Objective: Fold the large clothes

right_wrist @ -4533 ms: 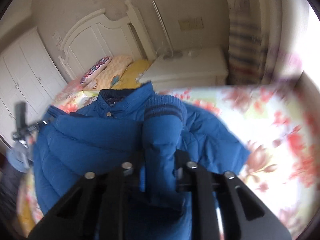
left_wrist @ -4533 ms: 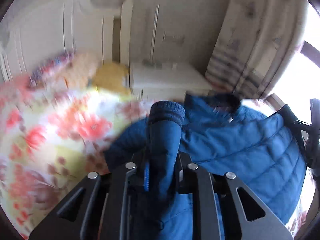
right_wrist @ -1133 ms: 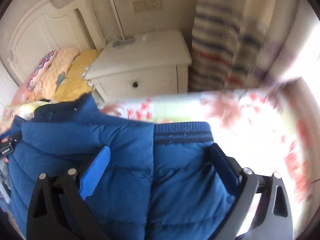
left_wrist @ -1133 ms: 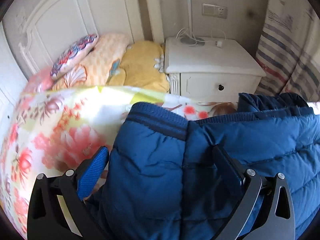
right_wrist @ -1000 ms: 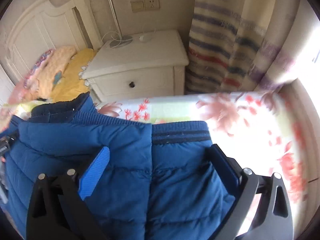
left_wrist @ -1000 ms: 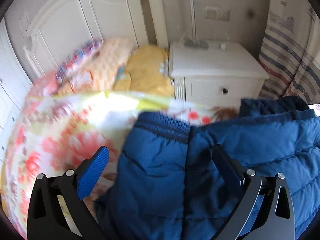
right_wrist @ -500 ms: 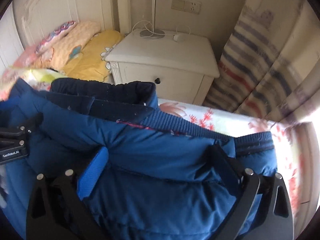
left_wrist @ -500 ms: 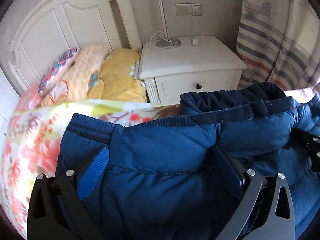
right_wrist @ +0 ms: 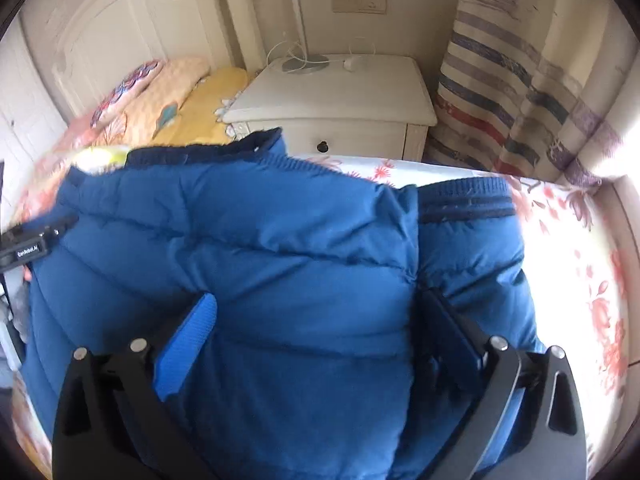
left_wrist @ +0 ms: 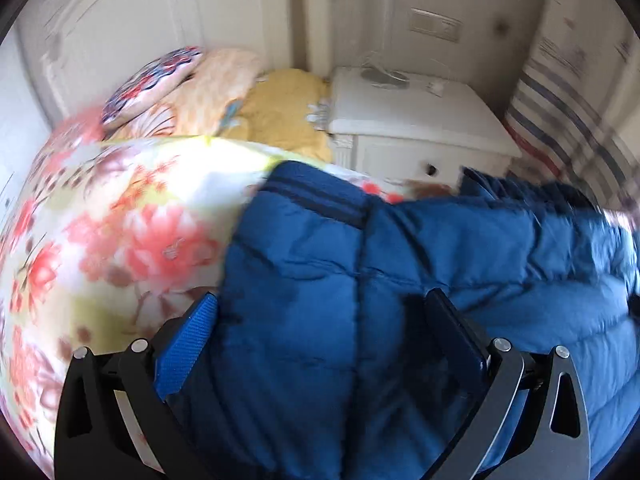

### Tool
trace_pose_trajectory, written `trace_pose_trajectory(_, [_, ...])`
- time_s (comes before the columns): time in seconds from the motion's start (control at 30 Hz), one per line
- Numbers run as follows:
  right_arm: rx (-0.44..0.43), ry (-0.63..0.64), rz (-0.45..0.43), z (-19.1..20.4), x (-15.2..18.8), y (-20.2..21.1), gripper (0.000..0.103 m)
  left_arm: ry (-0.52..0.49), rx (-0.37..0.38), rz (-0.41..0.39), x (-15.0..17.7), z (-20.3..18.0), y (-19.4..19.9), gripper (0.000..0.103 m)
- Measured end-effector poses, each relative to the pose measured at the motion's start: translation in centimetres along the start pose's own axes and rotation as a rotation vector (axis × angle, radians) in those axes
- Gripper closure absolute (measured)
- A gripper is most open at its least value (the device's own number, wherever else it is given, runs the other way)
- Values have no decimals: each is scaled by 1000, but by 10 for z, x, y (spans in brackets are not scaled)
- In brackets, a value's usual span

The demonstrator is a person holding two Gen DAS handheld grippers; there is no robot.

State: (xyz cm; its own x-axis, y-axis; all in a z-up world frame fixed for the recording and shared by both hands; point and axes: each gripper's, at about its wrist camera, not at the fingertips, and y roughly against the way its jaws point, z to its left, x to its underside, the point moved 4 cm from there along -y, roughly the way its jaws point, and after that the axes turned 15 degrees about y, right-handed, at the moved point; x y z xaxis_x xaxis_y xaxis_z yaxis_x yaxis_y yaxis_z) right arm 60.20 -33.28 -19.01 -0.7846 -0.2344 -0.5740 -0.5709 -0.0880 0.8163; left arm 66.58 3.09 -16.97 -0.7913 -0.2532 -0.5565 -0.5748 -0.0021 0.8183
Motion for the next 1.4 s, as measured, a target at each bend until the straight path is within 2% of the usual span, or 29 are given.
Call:
trace_pose_trajectory(0.07, [40,-3,-4,1,1,10,4,-4,0,-34,2,1,13,4])
trace_pose_trajectory(0.1, [37,4,-15,5,1,16,4,-24,26,-54,7,-3,26,4])
trace_pose_trajectory(0.23, [-3,73,-104,35,13,59,3,-153,104,-122,39,-31,72,4])
trace_pose_trajectory(0.33, [-33,110,-125,58,23,69,3,-235,144,-125,67,-57,87,4])
trace_pose_trajectory(0.4, [-17,158,-81,73,32,56,3,-281,124,-96,86,-71,77,4])
trace_pose_trajectory(0.47, [14,182,-61,78,38,43,2,-304,81,-125,97,-75,65,4])
trace_pose_trajectory(0.57, [16,159,-62,76,39,43,2,-269,81,-105,98,-72,61,4])
trace_pose_trajectory(0.67, [38,118,-55,77,46,59,3,-229,53,-96,102,-63,75,4])
trace_pose_trajectory(0.77, [14,128,-130,89,58,87,3,-230,137,-88,124,-60,104,4])
trace_pose_trajectory(0.83, [-5,131,-157,97,71,95,2,-267,137,-107,145,-62,117,4])
trace_pose_trajectory(0.93, [16,168,-106,105,89,75,2,-289,93,-120,163,-60,111,4])
trace_pose_trajectory(1.03, [55,208,-142,111,95,69,2,-268,102,-116,166,-55,103,4])
trace_pose_trajectory(1.17, [74,169,-102,112,93,82,2,-265,87,-110,168,-55,103,4])
trace_pose_trajectory(1.27, [82,175,-168,117,99,104,2,-258,86,-111,168,-54,102,4])
trace_pose_trajectory(1.33, [93,184,-167,119,106,105,2,-256,83,-114,168,-54,102,4])
trace_pose_trajectory(1.4, [110,205,-122,116,115,90,2,-255,80,-111,169,-54,101,4])
